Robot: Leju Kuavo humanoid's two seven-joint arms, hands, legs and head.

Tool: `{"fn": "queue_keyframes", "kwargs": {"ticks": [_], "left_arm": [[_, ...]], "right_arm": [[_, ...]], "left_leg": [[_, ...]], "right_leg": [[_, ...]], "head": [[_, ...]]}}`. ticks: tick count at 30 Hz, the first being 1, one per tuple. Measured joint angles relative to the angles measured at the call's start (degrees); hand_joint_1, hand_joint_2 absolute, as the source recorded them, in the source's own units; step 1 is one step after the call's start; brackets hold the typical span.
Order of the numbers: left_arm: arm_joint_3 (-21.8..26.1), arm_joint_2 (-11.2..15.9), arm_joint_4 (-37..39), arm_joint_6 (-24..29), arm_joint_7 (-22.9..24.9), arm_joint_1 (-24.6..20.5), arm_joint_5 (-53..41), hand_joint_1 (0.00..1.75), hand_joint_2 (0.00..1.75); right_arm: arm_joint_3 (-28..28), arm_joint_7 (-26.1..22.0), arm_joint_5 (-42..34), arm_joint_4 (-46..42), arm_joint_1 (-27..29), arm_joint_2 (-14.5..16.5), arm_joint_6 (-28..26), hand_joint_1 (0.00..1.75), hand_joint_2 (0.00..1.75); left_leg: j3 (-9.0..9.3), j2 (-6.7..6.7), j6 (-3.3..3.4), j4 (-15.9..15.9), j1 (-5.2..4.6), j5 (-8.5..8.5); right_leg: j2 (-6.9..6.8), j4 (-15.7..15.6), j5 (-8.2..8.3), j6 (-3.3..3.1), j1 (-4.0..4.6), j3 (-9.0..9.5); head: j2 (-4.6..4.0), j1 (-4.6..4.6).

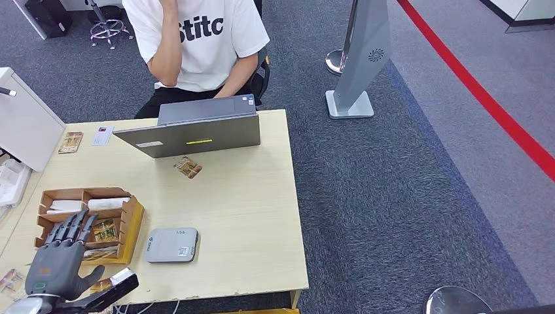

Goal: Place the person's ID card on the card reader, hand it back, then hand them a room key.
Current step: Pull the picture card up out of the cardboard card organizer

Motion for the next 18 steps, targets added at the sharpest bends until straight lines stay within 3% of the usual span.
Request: {"fn": "queue_keyframes", "kwargs": {"ticks": [5, 9, 18], "left_arm": [[-0.02, 0.00, 0.01, 0.00, 0.01, 0.00, 0.00, 0.00, 1.75], [-0.23, 0.00, 0.23, 0.05, 0.03, 0.00, -0.34, 1.75, 1.75], [-0.50, 0.00, 0.77, 0.47, 0.01, -0.08, -0.72, 1.75, 1.75]], "right_arm": [[0.00, 0.00, -0.01, 0.00, 0.00, 0.00, 0.01, 0.00, 1.75], [0.00, 0.00, 0.08, 0.00, 0.01, 0.00, 0.02, 0.00, 1.75], [0.00, -0.15, 0.02, 0.00, 0.00, 0.00, 0.00, 0.00, 1.75]], "left_leg": [[0.00, 0.00, 0.00, 0.00, 0.00, 0.00], [0.00, 0.00, 0.00, 0.00, 0.00, 0.00], [0.00, 0.00, 0.00, 0.00, 0.00, 0.00]], "right_leg": [[0.00, 0.00, 0.00, 0.00, 0.00, 0.00], [0.00, 0.00, 0.00, 0.00, 0.00, 0.00], [0.00, 0.00, 0.00, 0.00, 0.00, 0.00]], "head": [[0.00, 0.00], [0.01, 0.00], [0.01, 0.00]]}}
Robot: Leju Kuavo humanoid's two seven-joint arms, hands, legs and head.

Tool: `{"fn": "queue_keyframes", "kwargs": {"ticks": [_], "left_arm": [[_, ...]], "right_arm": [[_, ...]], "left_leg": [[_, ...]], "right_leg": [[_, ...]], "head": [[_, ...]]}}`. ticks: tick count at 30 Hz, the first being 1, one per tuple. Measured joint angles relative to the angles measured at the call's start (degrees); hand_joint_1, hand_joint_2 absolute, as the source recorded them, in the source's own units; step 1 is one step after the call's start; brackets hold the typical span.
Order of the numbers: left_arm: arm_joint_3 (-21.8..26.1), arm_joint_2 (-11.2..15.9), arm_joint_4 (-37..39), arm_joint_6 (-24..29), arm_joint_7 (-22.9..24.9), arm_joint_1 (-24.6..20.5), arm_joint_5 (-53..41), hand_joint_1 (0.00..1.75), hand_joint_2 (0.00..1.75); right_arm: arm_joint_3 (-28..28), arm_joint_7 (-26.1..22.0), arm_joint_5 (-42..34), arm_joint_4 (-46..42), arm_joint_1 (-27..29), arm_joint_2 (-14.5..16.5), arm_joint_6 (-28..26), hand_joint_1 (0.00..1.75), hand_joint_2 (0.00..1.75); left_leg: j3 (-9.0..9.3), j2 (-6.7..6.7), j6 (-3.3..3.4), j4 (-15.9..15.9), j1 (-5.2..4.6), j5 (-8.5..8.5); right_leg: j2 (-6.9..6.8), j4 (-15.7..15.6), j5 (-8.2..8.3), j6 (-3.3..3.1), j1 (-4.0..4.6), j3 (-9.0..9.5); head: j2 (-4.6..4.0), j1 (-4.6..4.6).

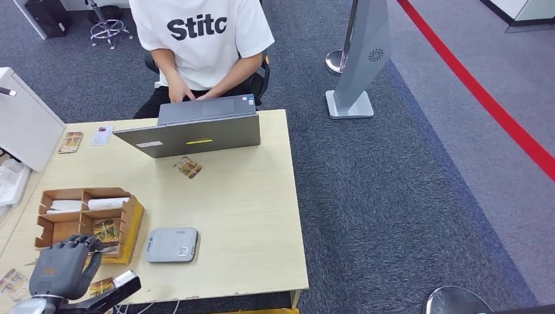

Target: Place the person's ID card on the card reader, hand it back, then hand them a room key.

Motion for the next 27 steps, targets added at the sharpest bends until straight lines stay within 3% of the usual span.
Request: {"fn": "queue_keyframes", "kwargs": {"ticks": [10, 19, 27], "left_arm": [[-0.12, 0.00, -1.23, 1.73, -1.33, -1.93, 0.71, 1.75, 1.75], [-3.30, 1.11, -4.83, -1.11, -1.00, -12.54, -1.51, 1.75, 1.75], [-6.01, 2.90, -4.96, -4.00, 0.30, -18.20, -2.49, 1.75, 1.75]], "right_arm": [[0.05, 0.73, 0.05, 0.00, -0.29, 0.16, -0.27, 0.00, 1.75], [0.30, 1.96, 0.25, 0.00, -0.96, 0.42, 0.26, 0.00, 1.75], [0.99, 2.30, 0.87, 0.00, -0.97, 0.44, 0.78, 0.00, 1.75]], "left_leg": [[0.00, -0.03, 0.01, 0.02, 0.00, 0.02], [0.02, -0.03, -0.02, 0.02, 0.00, 0.11], [-0.01, -0.03, -0.02, 0.04, 0.01, 0.12]], "right_leg": [[-0.02, 0.00, 0.00, 0.00, 0.00, -0.01], [0.01, 0.01, 0.15, -0.04, 0.00, 0.02], [0.01, 0.01, 0.15, -0.05, 0.00, -0.06]], "head": [[-0.01, 0.01], [-0.01, 0.00], [0.00, 0.01]]}}
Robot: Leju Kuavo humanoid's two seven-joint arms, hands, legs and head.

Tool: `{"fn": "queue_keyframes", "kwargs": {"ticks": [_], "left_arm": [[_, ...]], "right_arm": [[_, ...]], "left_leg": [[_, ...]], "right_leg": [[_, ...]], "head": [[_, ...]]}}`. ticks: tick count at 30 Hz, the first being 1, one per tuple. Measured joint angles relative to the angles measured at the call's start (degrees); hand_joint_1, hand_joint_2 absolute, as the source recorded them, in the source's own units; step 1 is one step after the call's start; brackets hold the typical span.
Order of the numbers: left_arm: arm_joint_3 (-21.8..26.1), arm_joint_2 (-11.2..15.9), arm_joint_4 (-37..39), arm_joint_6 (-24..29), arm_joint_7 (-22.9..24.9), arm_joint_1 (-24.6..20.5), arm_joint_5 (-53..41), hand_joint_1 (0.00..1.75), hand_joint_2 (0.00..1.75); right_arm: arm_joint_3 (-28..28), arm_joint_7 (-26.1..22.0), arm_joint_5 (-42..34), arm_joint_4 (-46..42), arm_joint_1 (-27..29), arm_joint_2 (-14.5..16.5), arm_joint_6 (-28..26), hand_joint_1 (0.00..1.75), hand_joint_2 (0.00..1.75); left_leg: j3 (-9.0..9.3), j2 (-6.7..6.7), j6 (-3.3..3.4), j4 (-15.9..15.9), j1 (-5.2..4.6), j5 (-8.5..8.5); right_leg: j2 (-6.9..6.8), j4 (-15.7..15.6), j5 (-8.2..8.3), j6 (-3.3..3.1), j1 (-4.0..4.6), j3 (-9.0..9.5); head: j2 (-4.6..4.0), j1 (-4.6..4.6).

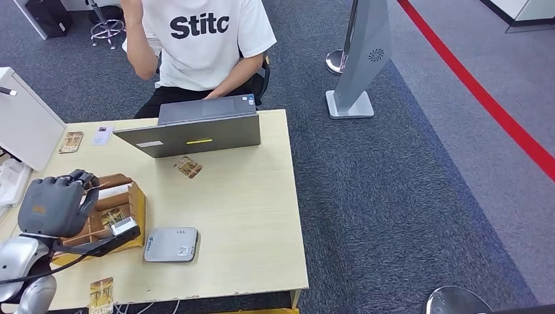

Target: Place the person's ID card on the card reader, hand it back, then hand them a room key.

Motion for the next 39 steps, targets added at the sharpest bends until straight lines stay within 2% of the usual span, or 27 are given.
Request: {"fn": "queue_keyframes", "kwargs": {"ticks": [4, 10, 14, 22, 23, 24, 27, 28, 34, 39], "left_arm": [[-2.32, 0.90, 3.04, -3.87, 1.59, -6.62, -0.03, 1.75, 1.75], [-4.58, 0.98, 12.61, -6.83, 4.02, -14.82, 0.00, 1.75, 1.75], [-5.27, 0.93, 16.99, -6.90, 4.38, -17.33, -0.01, 1.75, 1.75], [-5.86, 0.89, 20.18, -6.77, 4.76, -19.26, 0.11, 1.75, 1.75], [-5.87, 0.89, 20.44, -6.72, 4.77, -19.34, 0.17, 1.70, 1.75], [-5.88, 0.87, 20.70, -6.65, 4.77, -19.39, 0.24, 1.36, 1.75], [-5.91, 0.81, 21.41, -6.23, 4.77, -19.49, 0.39, 0.10, 1.75], [-5.91, 0.80, 21.58, -6.01, 4.77, -19.48, 0.46, 0.00, 1.75], [-5.89, 0.86, 21.69, -3.02, 4.72, -18.40, 2.13, 0.00, 1.75], [-3.90, 0.49, 17.17, 5.09, 3.94, -14.10, 6.26, 0.00, 1.75]], "right_arm": [[0.52, 0.36, 0.33, 0.01, 0.02, 0.00, 0.43, 0.00, 1.75], [1.08, 1.23, 1.04, 0.14, 0.10, -0.01, 0.76, 0.00, 1.75], [1.39, 1.28, 1.17, 0.17, 0.14, -0.01, 0.98, 0.00, 1.75], [1.63, 1.40, 1.06, 0.17, 0.23, -0.02, 1.04, 0.00, 1.75], [1.64, 1.44, 1.03, 0.17, 0.25, -0.02, 1.04, 0.00, 1.75], [1.64, 1.48, 1.02, 0.17, 0.26, -0.02, 1.04, 0.00, 1.75], [1.66, 1.60, 1.00, 0.19, 0.30, -0.02, 1.07, 0.00, 1.75], [1.66, 1.63, 0.99, 0.20, 0.31, -0.02, 1.08, 0.00, 1.75], [1.66, 1.63, 0.66, 0.24, 0.38, -0.02, 1.07, 0.00, 1.75], [1.66, 1.86, -0.07, 0.24, 0.65, 0.01, 0.66, 0.00, 1.75]], "left_leg": [[0.01, -0.01, -0.02, 0.00, 0.00, 0.05], [0.02, 0.05, -0.06, 0.00, 0.00, 0.11], [0.01, 0.07, -0.06, 0.00, 0.00, 0.10], [0.01, 0.17, -0.07, 0.00, 0.00, 0.08], [0.01, 0.19, -0.07, 0.00, 0.00, 0.08], [0.01, 0.22, -0.07, 0.00, 0.00, 0.08], [0.00, 0.25, -0.07, 0.00, 0.00, 0.07], [0.00, 0.25, -0.07, 0.00, 0.00, 0.07], [-0.01, 0.23, -0.07, -0.01, 0.00, 0.07], [-0.03, 0.24, -0.07, -0.02, 0.00, 0.07]], "right_leg": [[-0.01, 0.00, 0.04, 0.00, 0.00, 0.02], [0.08, 0.01, 0.09, -0.02, 0.00, 0.01], [0.12, 0.01, 0.09, -0.02, 0.00, -0.01], [0.24, 0.01, 0.09, -0.02, 0.00, -0.04], [0.26, 0.01, 0.09, -0.02, 0.00, -0.04], [0.28, 0.01, 0.09, -0.02, 0.00, -0.05], [0.32, 0.01, 0.09, -0.02, 0.00, -0.06], [0.32, 0.01, 0.09, -0.02, 0.00, -0.06], [0.27, 0.02, 0.09, -0.02, 0.00, -0.05], [0.29, 0.04, 0.08, -0.02, 0.00, -0.04]], "head": [[-0.01, -0.01], [0.00, 0.00], [-0.01, 0.00], [0.00, -0.01], [-0.01, -0.01], [-0.01, -0.01], [0.00, -0.01], [0.00, -0.01], [0.00, -0.01], [0.00, 0.01]]}}
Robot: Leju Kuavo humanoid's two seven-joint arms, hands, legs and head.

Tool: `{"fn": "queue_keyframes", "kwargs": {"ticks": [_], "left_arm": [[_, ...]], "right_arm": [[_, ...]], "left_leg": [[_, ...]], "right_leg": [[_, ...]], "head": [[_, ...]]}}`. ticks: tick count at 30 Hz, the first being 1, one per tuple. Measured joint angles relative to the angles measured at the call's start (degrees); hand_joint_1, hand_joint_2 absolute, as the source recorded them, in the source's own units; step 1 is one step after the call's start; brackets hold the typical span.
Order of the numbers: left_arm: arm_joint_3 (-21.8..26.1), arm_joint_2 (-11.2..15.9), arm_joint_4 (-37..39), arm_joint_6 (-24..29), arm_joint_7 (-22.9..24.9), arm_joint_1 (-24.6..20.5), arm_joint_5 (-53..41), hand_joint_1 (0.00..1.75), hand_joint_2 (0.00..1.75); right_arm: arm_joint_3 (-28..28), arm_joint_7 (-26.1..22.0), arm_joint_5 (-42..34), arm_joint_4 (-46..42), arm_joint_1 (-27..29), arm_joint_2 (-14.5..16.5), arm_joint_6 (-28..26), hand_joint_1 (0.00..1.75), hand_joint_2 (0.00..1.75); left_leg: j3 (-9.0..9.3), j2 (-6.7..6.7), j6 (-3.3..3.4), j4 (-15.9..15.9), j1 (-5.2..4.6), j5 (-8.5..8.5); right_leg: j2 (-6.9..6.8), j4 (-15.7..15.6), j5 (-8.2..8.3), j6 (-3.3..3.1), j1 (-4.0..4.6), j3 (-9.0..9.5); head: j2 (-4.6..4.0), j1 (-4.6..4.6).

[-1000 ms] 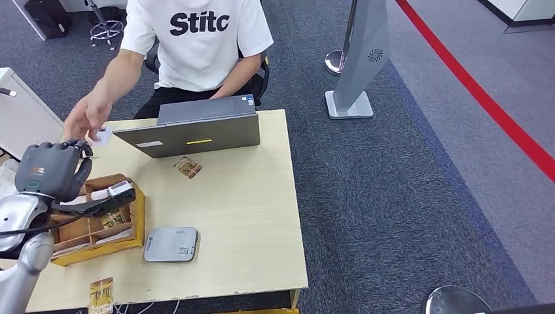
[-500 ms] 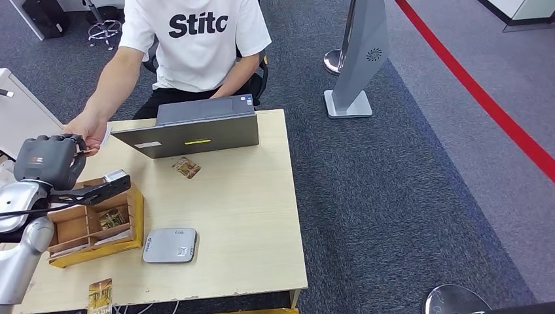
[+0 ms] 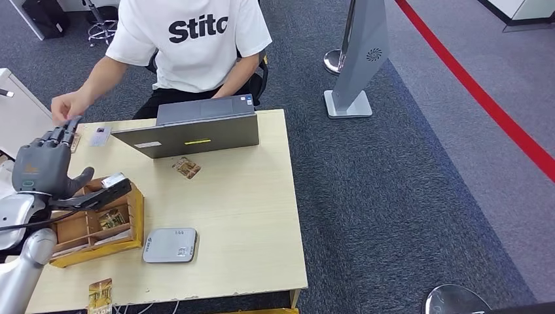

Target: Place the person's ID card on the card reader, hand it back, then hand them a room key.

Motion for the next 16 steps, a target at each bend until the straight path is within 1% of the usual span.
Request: {"fn": "queue_keyframes", "kwargs": {"ticks": [3, 5, 7, 11, 13, 15, 16], "left_arm": [[3.46, -0.48, -5.41, 5.76, -1.35, 4.93, 2.11, 0.00, 1.75], [6.34, -0.75, -9.36, 8.32, -2.78, 8.86, 3.28, 0.00, 1.75], [8.91, -1.00, -12.37, 9.24, -3.73, 11.81, 3.86, 0.00, 1.75], [12.23, -1.46, -16.10, 10.67, -4.86, 15.62, 4.92, 0.00, 1.75], [14.54, -1.90, -18.93, 13.27, -6.33, 19.00, 7.45, 0.00, 1.75], [18.04, -2.79, -22.72, 15.73, -8.90, 23.75, 11.26, 0.00, 1.75], [19.05, -3.06, -23.76, 16.29, -9.66, 25.04, 12.31, 0.00, 1.75]], "right_arm": [[-0.01, 0.77, -0.55, 0.00, 0.11, 0.17, -0.43, 0.00, 1.75], [-0.02, 1.18, -0.91, -0.01, 0.28, 0.30, -0.57, 0.00, 1.75], [-0.02, 1.31, -0.99, -0.02, 0.42, 0.34, -0.61, 0.00, 1.75], [-0.02, 1.34, -1.24, -0.03, 0.45, 0.39, -0.70, 0.00, 1.75], [-0.09, 1.39, -1.80, -0.08, 0.61, 0.50, -0.75, 0.00, 1.75], [-0.19, 1.39, -2.50, -0.21, 0.95, 0.66, -0.74, 0.00, 1.75], [-0.22, 1.38, -2.65, -0.25, 1.05, 0.70, -0.74, 0.00, 1.75]], "left_leg": [[0.01, 0.08, 0.01, -0.01, 0.00, -0.06], [0.03, 0.14, 0.02, -0.01, 0.00, -0.10], [0.01, 0.10, 0.03, -0.01, 0.01, -0.10], [-0.01, 0.08, 0.02, -0.04, 0.01, -0.10], [0.04, 0.16, 0.01, -0.06, 0.01, -0.12], [0.07, 0.24, -0.01, -0.06, 0.01, -0.18], [0.07, 0.25, -0.02, -0.06, 0.01, -0.20]], "right_leg": [[0.10, 0.00, -0.01, 0.00, 0.00, -0.01], [0.16, -0.01, -0.04, 0.02, 0.00, -0.04], [0.12, -0.01, -0.06, 0.03, 0.00, -0.06], [0.08, 0.01, -0.06, 0.03, 0.00, 0.01], [0.18, 0.03, -0.06, 0.02, 0.00, 0.04], [0.29, 0.03, -0.09, 0.01, 0.00, 0.04], [0.31, 0.03, -0.10, 0.01, 0.00, 0.03]], "head": [[0.00, -0.02], [0.00, -0.01], [-0.01, 0.00], [0.00, -0.01], [0.00, -0.02], [-0.01, -0.02], [-0.01, -0.02]]}}
